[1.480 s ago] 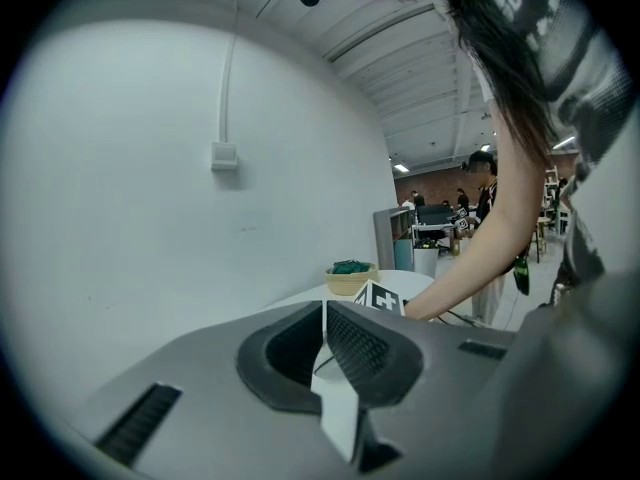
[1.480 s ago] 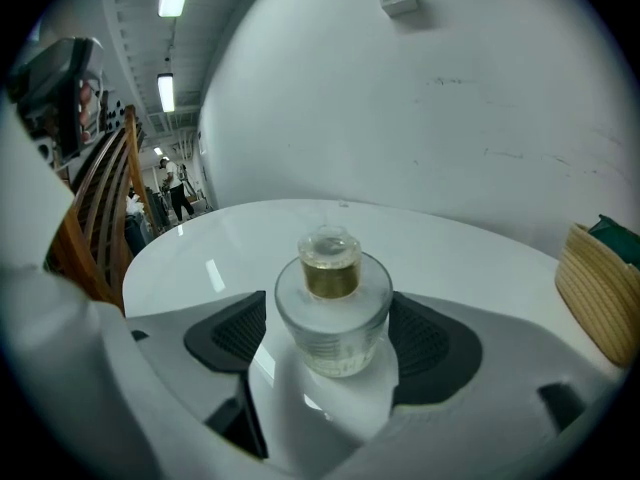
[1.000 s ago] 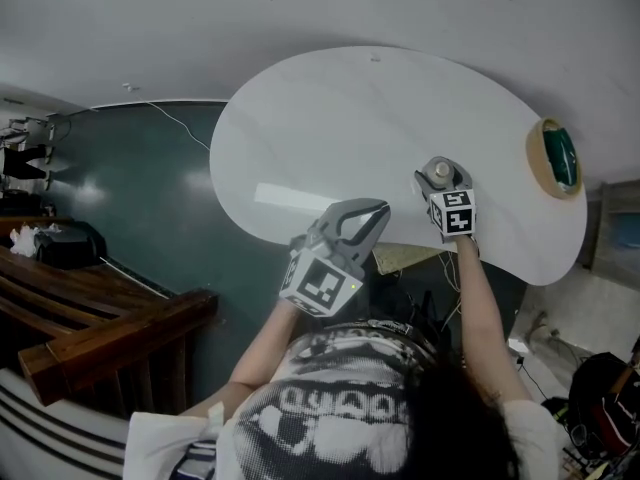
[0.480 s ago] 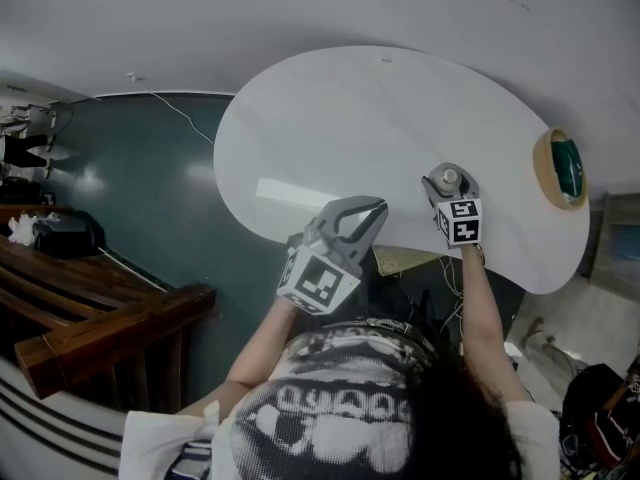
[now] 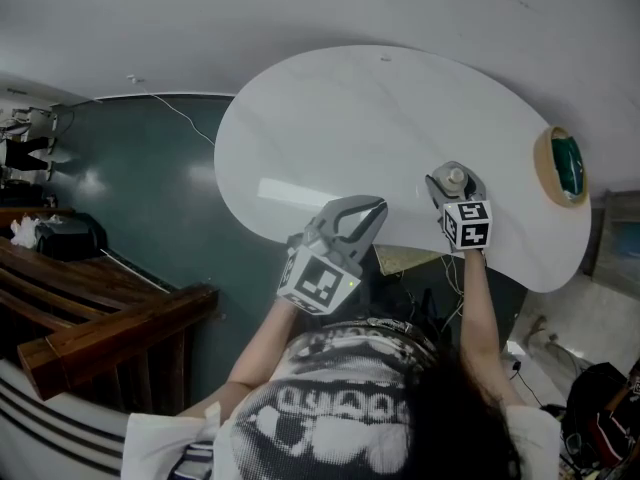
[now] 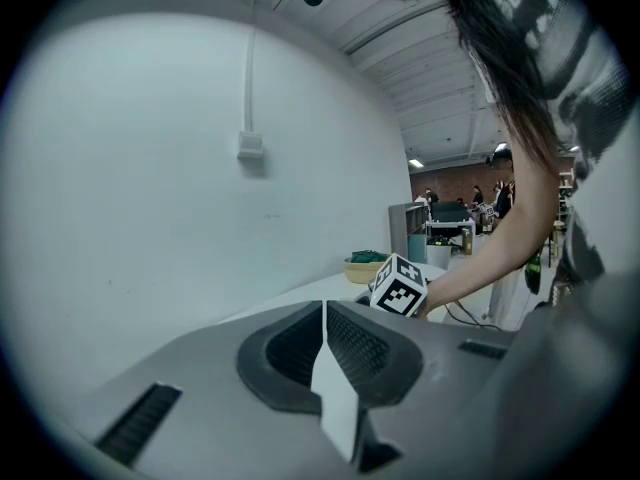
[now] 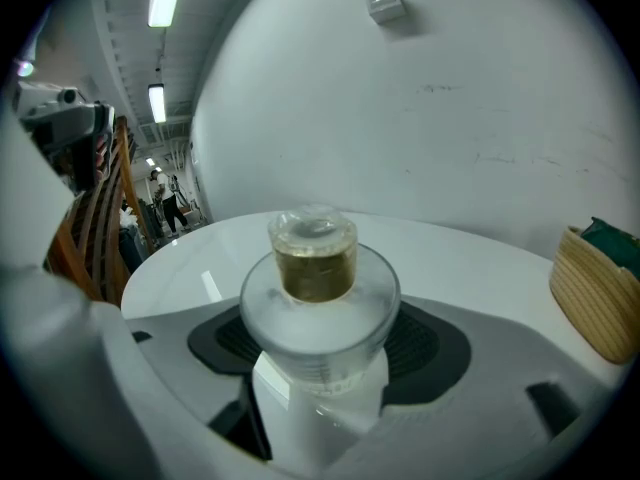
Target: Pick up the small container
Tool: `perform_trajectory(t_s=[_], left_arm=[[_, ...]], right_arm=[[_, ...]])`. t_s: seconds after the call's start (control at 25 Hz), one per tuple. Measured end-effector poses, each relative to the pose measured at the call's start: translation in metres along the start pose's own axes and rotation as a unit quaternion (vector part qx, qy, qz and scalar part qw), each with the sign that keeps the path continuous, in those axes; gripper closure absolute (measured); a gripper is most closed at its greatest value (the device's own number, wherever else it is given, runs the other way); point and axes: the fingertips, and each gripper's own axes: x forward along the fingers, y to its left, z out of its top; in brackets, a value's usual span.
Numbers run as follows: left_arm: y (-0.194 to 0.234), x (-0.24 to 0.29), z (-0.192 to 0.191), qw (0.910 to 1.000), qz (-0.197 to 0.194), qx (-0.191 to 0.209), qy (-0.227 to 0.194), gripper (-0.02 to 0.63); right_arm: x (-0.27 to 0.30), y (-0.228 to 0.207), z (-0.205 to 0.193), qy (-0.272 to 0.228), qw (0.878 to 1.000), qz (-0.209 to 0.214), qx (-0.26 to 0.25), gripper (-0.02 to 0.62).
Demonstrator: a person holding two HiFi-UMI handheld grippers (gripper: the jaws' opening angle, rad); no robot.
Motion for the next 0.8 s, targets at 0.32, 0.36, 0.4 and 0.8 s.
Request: perform_trajectory(t_s=[0.32, 0.36, 0.4, 0.8], left_arm=[[-0.008, 0.003, 0.002, 1.0, -0.005, 0.003, -0.004, 0.594], [-0.009, 0.003, 0.002, 1.0, -0.006, 0.003, -0.005, 0.594], [-0.011, 0.004, 0.003, 1.0, -0.007, 0.003, -0.005, 0.594], [-0.038, 0.008, 0.007, 0.9997, -0.021, 0.007, -0.012, 0.594]], right_arm=[[-0.038, 0.006, 0.03, -0.034, 0.999, -0.003, 0.0, 0.265], [-0.044, 0.008, 0.032, -0.037, 0.999, -0.003, -0.001, 0.264], [-0.05, 0.01, 0.035, -0.041, 0.999, -0.003, -0.001, 0.264], [-0.109, 0.024, 0.032, -0.057, 0.998, -0.01, 0.005, 0.265]])
